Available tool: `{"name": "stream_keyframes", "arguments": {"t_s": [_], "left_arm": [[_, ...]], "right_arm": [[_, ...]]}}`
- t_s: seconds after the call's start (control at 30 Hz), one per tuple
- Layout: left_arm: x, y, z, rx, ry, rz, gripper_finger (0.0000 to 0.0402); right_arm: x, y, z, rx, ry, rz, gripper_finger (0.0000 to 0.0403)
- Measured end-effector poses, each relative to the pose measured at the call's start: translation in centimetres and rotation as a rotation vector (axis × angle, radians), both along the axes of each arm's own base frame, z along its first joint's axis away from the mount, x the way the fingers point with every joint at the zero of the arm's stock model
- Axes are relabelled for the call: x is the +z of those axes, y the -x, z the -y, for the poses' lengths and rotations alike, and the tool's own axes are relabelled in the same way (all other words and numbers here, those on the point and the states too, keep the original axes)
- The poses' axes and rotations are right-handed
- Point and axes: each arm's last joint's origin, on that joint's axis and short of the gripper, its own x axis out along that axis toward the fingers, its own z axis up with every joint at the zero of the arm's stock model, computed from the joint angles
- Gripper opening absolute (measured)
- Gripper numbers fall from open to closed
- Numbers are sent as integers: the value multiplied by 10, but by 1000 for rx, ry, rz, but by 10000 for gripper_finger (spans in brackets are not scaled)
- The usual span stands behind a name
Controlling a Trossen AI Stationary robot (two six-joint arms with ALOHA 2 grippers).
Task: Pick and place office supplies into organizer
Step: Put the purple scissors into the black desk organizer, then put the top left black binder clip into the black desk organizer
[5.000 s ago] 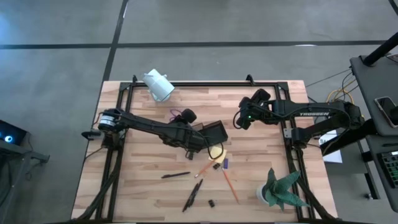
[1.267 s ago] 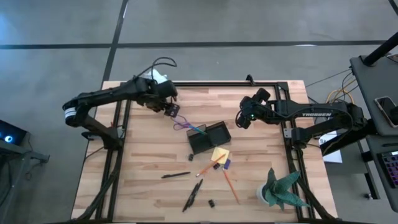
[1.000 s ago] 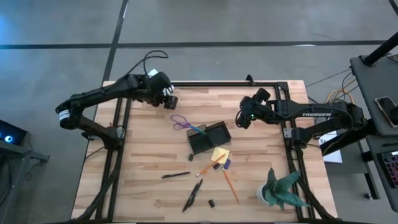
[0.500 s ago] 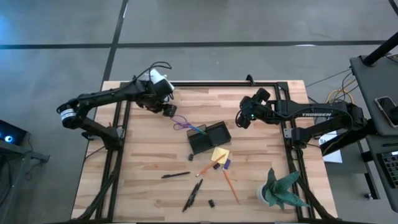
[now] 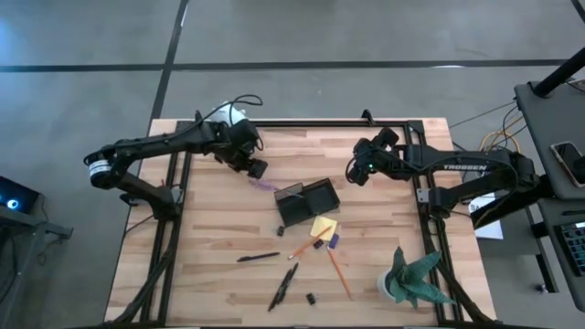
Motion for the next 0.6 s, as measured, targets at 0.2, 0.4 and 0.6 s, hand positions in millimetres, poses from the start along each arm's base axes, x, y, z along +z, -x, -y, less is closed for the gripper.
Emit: {"name": "stream_keyframes", "arguments": {"t_s": [0.2, 0.4, 0.6], "left_arm": [[0, -2, 6, -18, -24, -14, 226], [4, 9, 3, 3, -94, -61, 226], [11, 21, 6, -5, -96, -70, 226]], "right_arm": [[0, 2, 7, -30, 0, -1, 221], [-2, 3, 10, -45, -1, -6, 221], [-4, 4, 10, -45, -4, -14, 221]]}}
